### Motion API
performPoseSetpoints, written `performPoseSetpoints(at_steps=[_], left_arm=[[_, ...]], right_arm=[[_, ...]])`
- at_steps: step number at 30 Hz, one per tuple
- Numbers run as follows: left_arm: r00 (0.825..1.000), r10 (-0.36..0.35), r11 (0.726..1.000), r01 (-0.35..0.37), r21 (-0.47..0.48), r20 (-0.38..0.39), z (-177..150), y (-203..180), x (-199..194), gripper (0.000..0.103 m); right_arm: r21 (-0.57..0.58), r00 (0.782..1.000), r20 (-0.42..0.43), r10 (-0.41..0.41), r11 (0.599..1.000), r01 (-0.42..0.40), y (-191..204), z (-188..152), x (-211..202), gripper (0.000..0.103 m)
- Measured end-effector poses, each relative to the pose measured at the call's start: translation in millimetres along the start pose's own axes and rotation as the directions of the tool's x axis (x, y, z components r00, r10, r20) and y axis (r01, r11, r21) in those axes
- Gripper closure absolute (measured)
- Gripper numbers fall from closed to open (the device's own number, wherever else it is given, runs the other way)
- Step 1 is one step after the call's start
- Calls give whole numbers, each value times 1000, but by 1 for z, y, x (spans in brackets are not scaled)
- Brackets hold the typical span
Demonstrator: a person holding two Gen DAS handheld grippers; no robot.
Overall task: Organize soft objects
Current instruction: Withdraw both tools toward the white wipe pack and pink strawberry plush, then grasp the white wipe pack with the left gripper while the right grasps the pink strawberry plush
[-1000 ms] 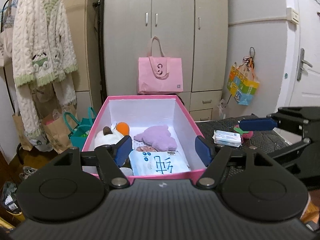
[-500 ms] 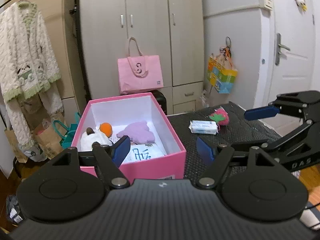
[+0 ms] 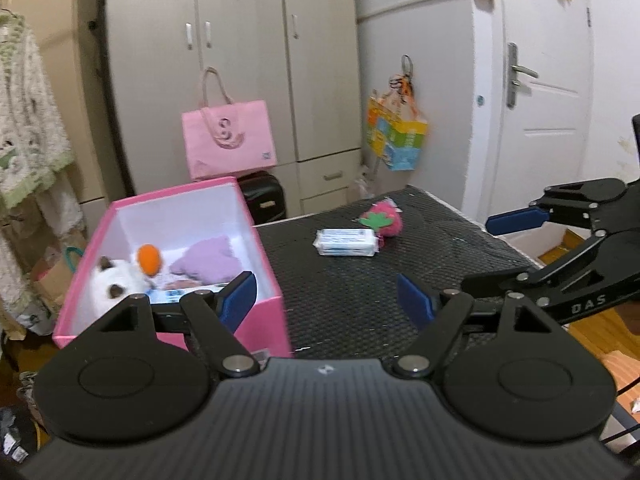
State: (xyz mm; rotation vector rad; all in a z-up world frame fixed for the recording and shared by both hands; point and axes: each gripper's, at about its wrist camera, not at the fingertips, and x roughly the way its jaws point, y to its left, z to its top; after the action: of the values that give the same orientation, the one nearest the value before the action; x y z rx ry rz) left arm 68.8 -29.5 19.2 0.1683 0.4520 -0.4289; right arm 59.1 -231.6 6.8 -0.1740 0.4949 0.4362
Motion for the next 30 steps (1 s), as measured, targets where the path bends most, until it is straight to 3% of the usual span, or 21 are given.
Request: performPoseSetpoints(at_steps=[11,17,21,30], left_arm=[[998,-50,999,50,9,-35,4,-29,54,26],[996,-79,997,79,4,-35,8,-42,89,26],[998,-63,997,62,-42,-30,3,-48,120,23],[998,36,997,-39,-65,-43,5,-45,190,14]], right_arm=[[87,998,-53,-41,995,46,-51,-26,25,24],[119,996,-21,-85,989,87,-81,-35,42,24],[102,994,-23,-111,988,113,-95,-37,60,24],[205,995,-46,-86,974,94,-138,-27,104,24]])
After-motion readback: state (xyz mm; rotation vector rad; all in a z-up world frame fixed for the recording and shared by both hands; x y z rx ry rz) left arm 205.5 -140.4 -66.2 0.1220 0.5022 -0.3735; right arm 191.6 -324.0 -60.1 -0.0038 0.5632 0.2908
